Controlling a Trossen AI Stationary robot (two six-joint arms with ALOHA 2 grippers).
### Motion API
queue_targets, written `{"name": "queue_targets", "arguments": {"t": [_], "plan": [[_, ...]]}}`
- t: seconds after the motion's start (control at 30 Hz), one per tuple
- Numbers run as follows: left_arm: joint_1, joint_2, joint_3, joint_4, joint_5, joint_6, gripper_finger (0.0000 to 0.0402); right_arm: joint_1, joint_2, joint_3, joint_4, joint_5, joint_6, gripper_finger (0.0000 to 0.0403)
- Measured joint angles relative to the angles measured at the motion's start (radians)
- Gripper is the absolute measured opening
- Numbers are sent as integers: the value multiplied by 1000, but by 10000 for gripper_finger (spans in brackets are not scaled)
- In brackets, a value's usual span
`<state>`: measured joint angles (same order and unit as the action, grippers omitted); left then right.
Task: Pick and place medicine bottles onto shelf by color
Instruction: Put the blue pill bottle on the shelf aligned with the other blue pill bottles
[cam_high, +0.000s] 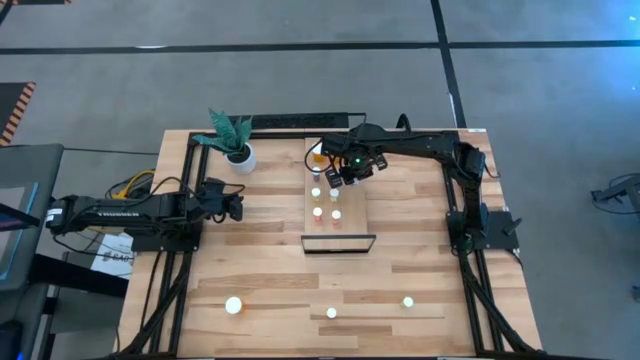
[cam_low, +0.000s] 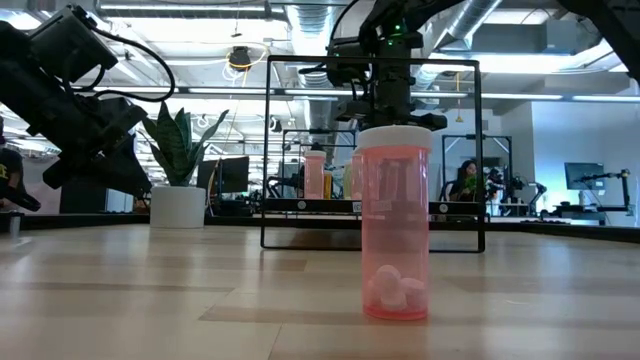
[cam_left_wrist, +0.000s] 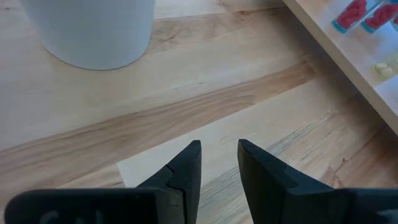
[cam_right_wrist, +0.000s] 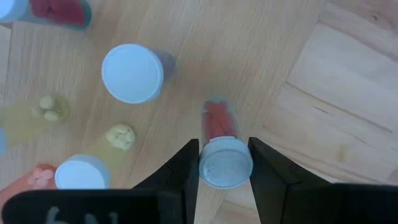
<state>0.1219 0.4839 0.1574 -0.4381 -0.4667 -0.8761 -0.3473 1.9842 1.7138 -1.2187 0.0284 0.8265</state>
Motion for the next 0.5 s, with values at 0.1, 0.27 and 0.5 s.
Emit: {"name": "queue_targets", "arguments": {"t": [0.1, 0.27, 0.5], "plan": [[0, 0, 0, 0, 0, 0, 91, 1, 0, 0, 0, 5, -1, 131], [0, 0, 0, 0, 0, 0, 91, 1, 0, 0, 8, 8, -23, 131], [0, 0, 0, 0, 0, 0, 91, 6, 0, 0, 11, 8, -49, 131]]}}
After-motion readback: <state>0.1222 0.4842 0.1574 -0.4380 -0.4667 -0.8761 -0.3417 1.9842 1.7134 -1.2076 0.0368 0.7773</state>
